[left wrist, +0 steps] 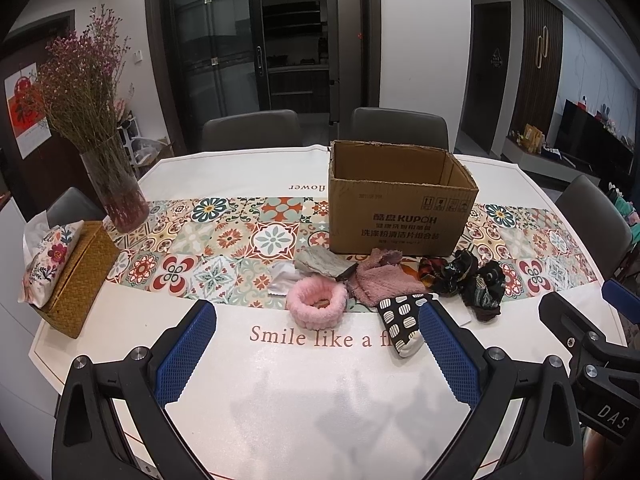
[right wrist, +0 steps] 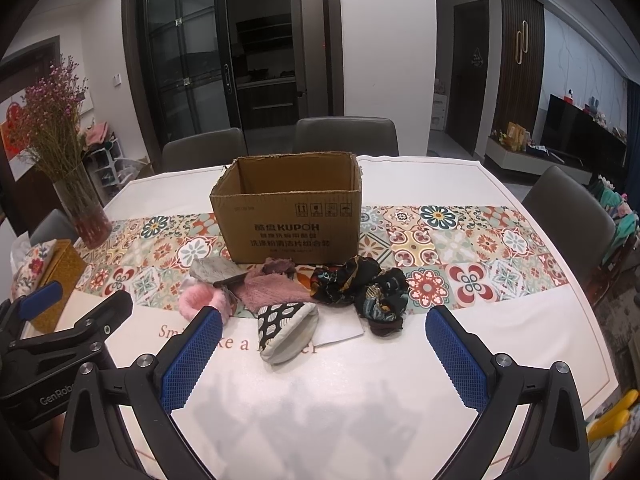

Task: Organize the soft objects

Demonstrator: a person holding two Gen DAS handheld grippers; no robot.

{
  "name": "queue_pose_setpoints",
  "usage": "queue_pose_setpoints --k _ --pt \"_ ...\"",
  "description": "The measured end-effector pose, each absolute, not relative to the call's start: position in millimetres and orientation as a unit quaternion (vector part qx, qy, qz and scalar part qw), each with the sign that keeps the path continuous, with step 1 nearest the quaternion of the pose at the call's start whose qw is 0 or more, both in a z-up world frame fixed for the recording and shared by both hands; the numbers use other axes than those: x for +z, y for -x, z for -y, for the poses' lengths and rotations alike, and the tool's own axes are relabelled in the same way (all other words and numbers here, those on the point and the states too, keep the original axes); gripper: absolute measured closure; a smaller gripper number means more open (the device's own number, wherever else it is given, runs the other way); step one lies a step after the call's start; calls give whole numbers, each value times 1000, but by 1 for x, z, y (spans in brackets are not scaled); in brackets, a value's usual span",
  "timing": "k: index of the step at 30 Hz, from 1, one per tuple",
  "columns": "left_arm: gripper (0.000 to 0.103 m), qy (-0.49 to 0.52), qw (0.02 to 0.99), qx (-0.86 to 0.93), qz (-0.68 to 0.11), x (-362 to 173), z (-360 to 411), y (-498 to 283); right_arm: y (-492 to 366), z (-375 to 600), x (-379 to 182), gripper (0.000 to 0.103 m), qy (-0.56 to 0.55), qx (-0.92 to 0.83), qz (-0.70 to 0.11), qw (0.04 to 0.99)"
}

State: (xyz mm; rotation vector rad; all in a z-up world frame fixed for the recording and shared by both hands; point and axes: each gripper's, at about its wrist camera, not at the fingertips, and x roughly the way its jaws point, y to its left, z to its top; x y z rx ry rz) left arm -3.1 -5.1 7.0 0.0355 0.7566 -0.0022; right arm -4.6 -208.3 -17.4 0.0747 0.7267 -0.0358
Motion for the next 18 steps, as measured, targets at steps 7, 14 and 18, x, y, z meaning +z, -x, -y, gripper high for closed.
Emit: queue_pose_setpoints --k 7,14,18 --pt "0 -17 929 -1 -370 6 4 4 4 208 -17 0 -37 -17 -357 933" --pt "0 -18 928 0 -371 3 4 3 4 208 -18 0 -37 -17 -357 933" --pt "0 -20 925 -1 -379 -3 3 -3 1 209 -20 0 -38 -17 -360 932"
